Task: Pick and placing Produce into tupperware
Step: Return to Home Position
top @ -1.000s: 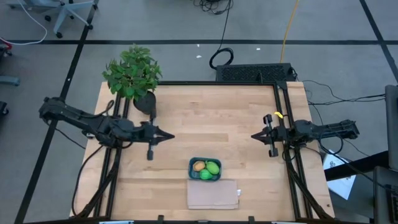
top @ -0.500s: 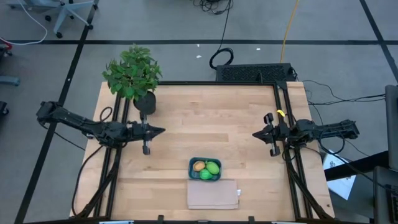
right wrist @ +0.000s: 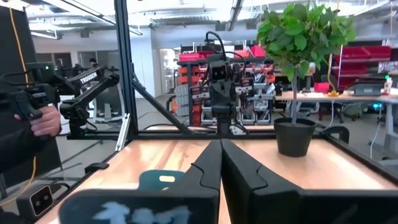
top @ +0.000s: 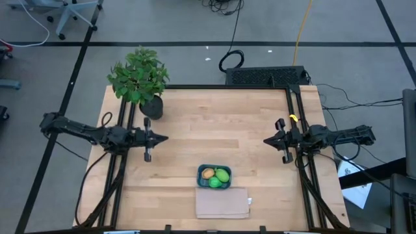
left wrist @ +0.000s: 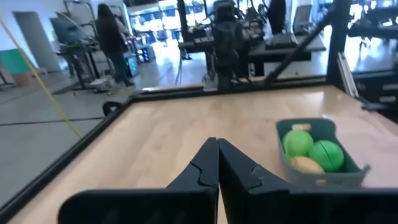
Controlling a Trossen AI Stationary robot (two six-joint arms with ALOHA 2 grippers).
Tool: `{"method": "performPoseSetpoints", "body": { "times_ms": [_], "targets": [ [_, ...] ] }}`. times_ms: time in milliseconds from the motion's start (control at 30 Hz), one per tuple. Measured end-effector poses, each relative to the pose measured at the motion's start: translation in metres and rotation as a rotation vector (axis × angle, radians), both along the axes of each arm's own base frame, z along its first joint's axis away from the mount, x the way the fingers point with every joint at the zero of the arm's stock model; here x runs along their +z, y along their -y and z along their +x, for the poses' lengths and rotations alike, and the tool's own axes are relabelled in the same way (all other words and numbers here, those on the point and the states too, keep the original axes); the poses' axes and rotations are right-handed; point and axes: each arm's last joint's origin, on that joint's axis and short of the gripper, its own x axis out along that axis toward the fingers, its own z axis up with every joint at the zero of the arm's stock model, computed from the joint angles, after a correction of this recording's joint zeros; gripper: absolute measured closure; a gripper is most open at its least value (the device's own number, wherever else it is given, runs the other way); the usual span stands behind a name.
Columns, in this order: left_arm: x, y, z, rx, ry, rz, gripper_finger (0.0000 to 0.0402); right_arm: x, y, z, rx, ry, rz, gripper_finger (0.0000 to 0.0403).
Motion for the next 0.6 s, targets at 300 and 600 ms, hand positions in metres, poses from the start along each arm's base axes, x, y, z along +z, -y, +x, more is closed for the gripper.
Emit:
{"method": "performPoseSetpoints", "body": {
  "times_ms": [300, 600],
  "targets": [
    [-0.0022, 0.0099, -0.0015, -0.153, -0.023, 0.082, 0.0402, -0.0048, -0.0003, 0.0007, 0.015, -0.052, 0.046, 0.0403],
    [0.0024, 0.0073, -0.0025, -0.151, 0.021, 0.103, 0.0402, -0.0041, -0.0003, 0.0007, 0.015, -0.042, 0.048, 0.0403]
  ]
}}
